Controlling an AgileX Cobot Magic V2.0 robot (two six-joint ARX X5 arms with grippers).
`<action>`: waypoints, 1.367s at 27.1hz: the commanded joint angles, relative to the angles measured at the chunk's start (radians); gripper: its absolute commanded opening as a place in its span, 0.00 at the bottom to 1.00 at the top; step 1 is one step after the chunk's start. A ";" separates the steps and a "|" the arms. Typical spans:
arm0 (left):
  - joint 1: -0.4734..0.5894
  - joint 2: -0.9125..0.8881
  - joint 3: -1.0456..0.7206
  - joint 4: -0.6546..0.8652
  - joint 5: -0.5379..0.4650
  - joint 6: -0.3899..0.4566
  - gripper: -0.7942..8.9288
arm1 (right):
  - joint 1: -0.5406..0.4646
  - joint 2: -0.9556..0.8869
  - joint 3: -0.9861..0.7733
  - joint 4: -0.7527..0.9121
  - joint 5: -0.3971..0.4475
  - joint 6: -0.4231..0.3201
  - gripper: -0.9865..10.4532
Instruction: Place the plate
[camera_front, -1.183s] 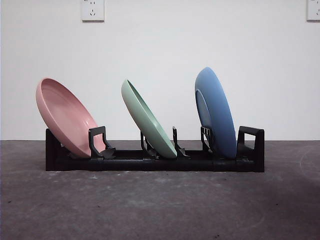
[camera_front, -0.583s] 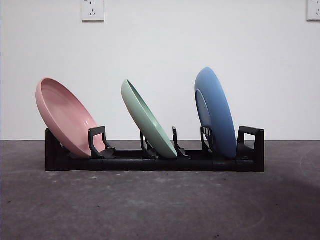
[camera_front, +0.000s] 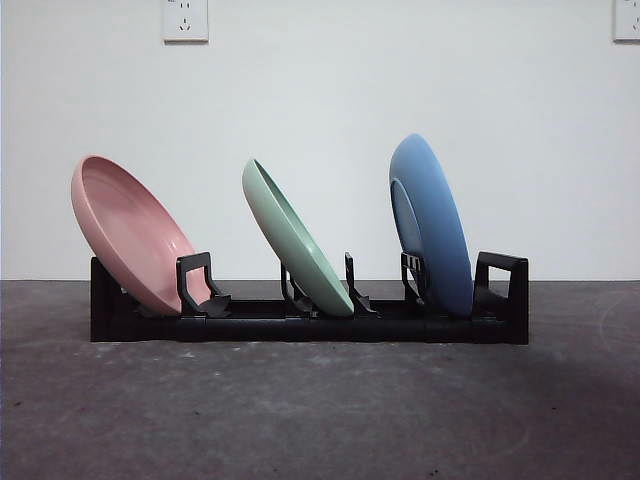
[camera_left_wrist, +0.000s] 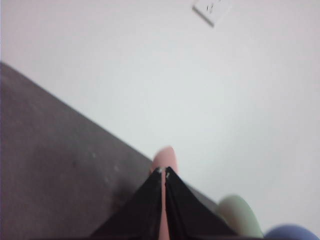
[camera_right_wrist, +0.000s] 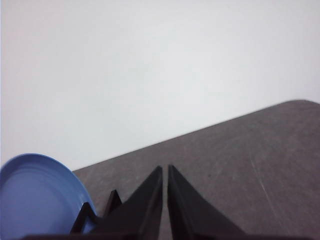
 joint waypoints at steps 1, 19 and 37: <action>0.001 0.036 0.115 -0.092 0.056 0.047 0.09 | -0.001 0.041 0.137 -0.140 -0.019 0.006 0.10; 0.001 0.610 0.832 -0.945 0.186 0.465 0.10 | 0.000 0.631 0.893 -0.861 -0.274 -0.145 0.10; -0.034 1.038 1.131 -1.332 0.186 0.691 0.44 | 0.077 1.137 1.223 -1.279 -0.427 -0.344 0.38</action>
